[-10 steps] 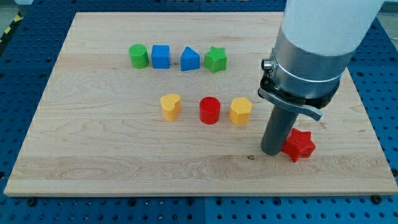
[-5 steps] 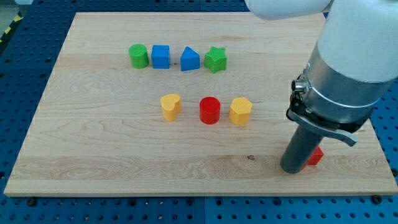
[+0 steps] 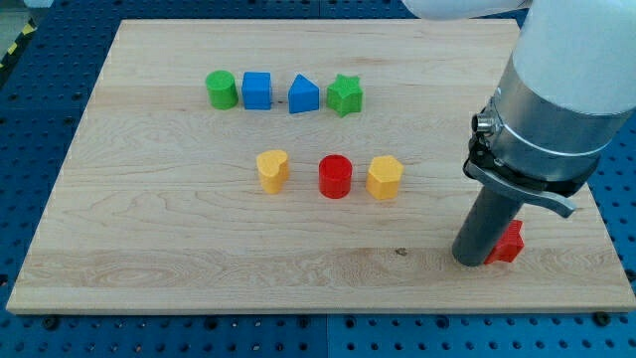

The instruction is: Push the red star to bottom right

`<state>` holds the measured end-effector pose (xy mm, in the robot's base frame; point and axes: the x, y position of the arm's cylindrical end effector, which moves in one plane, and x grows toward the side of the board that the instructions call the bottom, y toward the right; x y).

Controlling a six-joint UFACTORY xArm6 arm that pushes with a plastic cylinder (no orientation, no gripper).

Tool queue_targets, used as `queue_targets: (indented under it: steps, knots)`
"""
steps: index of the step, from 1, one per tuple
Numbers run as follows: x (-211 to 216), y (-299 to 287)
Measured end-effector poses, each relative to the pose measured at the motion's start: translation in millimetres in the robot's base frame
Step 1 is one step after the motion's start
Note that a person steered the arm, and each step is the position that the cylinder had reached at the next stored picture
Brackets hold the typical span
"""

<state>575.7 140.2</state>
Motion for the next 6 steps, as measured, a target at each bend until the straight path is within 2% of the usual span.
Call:
queue_targets:
  steps: [1, 2, 5, 6]
  knots:
    - [-21.4, -15.5]
    - [-29.3, -7.4]
    - [-7.6, 50.6]
    - [-7.0, 24.5]
